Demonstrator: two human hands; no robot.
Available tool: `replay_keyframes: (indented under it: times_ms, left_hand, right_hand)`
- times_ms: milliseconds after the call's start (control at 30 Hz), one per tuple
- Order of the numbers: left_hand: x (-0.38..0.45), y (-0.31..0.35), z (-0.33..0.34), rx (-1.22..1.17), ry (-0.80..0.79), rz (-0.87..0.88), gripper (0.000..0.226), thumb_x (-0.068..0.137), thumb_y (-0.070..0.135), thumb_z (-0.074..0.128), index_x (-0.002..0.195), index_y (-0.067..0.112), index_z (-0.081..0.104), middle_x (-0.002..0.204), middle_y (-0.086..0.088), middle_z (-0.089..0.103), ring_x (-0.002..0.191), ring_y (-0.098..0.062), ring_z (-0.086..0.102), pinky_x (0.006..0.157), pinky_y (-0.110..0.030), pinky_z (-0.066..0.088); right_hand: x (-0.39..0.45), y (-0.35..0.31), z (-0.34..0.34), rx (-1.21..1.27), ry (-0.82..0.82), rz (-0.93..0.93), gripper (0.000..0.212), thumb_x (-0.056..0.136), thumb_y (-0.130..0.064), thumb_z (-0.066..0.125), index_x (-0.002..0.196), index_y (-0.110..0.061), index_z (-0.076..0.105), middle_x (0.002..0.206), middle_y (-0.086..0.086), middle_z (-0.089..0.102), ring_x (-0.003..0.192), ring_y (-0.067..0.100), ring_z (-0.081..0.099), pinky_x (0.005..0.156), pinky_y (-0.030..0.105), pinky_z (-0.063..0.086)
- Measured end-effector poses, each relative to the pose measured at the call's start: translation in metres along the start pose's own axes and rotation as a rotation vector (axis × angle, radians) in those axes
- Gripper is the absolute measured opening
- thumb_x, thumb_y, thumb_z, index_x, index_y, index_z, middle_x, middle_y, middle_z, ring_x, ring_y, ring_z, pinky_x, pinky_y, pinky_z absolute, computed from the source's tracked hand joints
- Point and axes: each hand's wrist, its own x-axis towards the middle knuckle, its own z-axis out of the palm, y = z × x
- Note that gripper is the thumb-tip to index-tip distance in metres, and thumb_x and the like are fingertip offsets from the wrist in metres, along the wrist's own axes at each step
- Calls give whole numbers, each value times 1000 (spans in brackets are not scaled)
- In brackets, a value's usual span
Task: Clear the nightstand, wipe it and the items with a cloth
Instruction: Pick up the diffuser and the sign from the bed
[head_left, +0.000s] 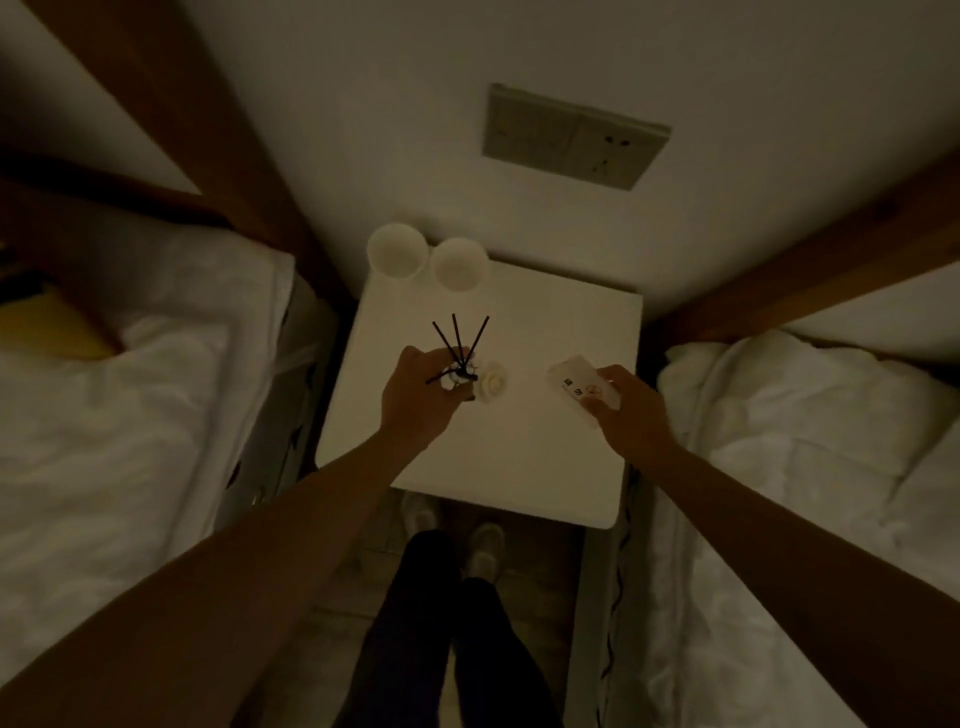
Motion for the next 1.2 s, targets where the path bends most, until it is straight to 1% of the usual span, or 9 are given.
replay_keyframes:
  times_ms: [67, 133, 333, 433, 567, 733, 933, 1067, 1200]
  left_hand:
    - [22, 13, 10, -198, -56, -43, 40, 80, -11, 75, 117, 1, 69, 115, -35, 63, 107, -46, 64, 90, -57, 56]
    - [46, 18, 19, -284, -100, -25, 41, 75, -15, 76, 113, 0, 69, 110, -34, 67, 102, -50, 67, 85, -65, 55]
    - [108, 20, 51, -155, -123, 19, 42, 68, -3, 88, 107, -5, 73, 105, -29, 70, 95, -43, 71, 79, -59, 60]
    - [130, 21, 70, -27, -120, 68, 48, 67, 9, 92, 111, -1, 74, 108, -24, 72, 101, -40, 70, 84, -54, 59]
    - [146, 25, 90, 133, -58, 196, 49, 68, 17, 91, 112, 5, 76, 108, -18, 75, 98, -31, 72, 85, -48, 59]
    - [163, 26, 97, 143, -31, 280, 52, 65, 33, 80, 107, 4, 77, 100, -19, 76, 93, -31, 74, 79, -49, 61]
    - [175, 20, 110, 150, -16, 213, 44, 70, 18, 89, 110, 5, 77, 104, -17, 76, 98, -28, 74, 82, -48, 61]
    - [177, 18, 118, 162, 14, 215, 39, 72, 24, 88, 108, 11, 78, 102, -12, 77, 95, -24, 74, 80, -44, 62]
    - [181, 18, 119, 72, 14, 179, 39, 66, 29, 87, 101, 16, 80, 93, -12, 78, 89, -27, 76, 77, -49, 63]
  right_hand:
    - [11, 6, -7, -23, 24, 16, 31, 96, -24, 67, 125, -19, 61, 125, 9, 67, 108, 28, 64, 82, 29, 48]
    - [25, 9, -10, -49, 60, 10, 30, 95, -24, 67, 125, -20, 62, 123, 8, 68, 105, 27, 65, 81, 29, 49]
    - [67, 20, -4, -102, 109, 12, 30, 95, -23, 67, 124, -20, 62, 119, 8, 67, 107, 29, 64, 82, 26, 44]
    - [82, 23, -2, -107, 126, -3, 30, 96, -22, 65, 126, -20, 61, 121, 10, 66, 109, 31, 62, 88, 36, 52]
    - [104, 25, -4, -152, 129, -57, 31, 97, -21, 62, 128, -23, 61, 121, 11, 65, 114, 31, 58, 94, 40, 48]
    - [134, 26, -9, -215, 102, -98, 33, 99, -19, 59, 132, -23, 60, 122, 12, 61, 118, 32, 53, 95, 40, 44]
    - [159, 30, -12, -243, 100, -124, 33, 100, -15, 58, 131, -22, 62, 122, 15, 59, 118, 34, 53, 92, 39, 47]
    - [167, 31, -13, -179, 117, -147, 32, 99, -13, 59, 131, -21, 63, 128, 15, 58, 123, 33, 51, 101, 38, 42]
    - [169, 33, -16, -199, 100, -181, 32, 99, -14, 61, 130, -20, 63, 128, 15, 59, 122, 33, 52, 100, 38, 42]
